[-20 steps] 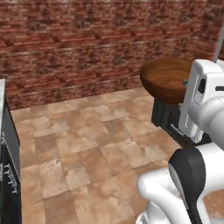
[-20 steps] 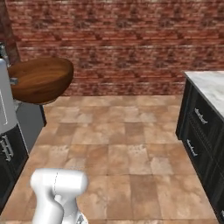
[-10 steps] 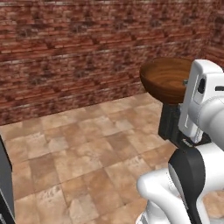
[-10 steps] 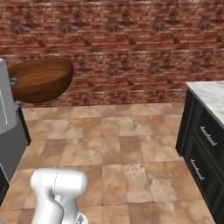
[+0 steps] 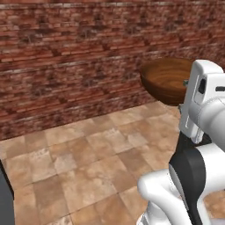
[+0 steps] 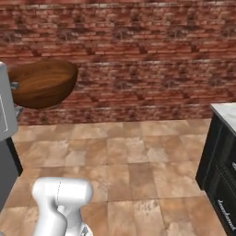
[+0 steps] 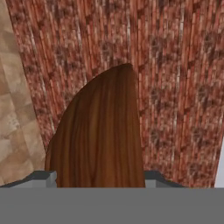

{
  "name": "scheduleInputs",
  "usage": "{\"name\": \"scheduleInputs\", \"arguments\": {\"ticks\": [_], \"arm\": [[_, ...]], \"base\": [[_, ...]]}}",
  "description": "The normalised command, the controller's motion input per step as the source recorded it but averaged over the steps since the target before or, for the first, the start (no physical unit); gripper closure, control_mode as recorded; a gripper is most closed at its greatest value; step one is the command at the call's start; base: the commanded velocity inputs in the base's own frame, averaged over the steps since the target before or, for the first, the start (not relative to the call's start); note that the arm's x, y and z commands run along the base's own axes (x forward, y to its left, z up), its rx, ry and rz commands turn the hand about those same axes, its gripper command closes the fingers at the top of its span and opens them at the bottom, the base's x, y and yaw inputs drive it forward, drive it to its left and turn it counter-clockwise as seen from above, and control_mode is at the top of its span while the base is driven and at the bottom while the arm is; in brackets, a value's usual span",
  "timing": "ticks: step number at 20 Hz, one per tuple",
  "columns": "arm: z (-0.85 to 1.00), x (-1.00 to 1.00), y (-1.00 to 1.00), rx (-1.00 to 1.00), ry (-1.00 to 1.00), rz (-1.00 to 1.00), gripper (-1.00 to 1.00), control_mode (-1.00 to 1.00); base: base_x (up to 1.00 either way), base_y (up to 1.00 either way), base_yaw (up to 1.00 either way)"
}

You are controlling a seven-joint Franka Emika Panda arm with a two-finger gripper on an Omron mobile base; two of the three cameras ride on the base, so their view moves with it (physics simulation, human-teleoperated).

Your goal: Pick up the bowls from the cabinet and place each bowl in front of a stool on the dining counter.

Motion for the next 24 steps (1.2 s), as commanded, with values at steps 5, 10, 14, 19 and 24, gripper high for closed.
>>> {"name": "scheduleInputs", "arguments": {"ticks": [5,10,14,19,24], "arm": [[0.0,0.0,0.0,0.0,0.0,0.0,1.0,1.0],[0.0,0.0,0.0,0.0,0.0,0.0,1.0,1.0],[0.0,0.0,0.0,0.0,0.0,0.0,1.0,1.0],[0.0,0.0,0.0,0.0,0.0,0.0,1.0,1.0],[0.0,0.0,0.0,0.0,0.0,0.0,1.0,1.0]], "base": [[1.0,0.0,0.0],[1.0,0.0,0.0],[1.0,-0.29,0.0],[1.0,-0.4,0.0],[1.0,-0.2,0.0]]}}
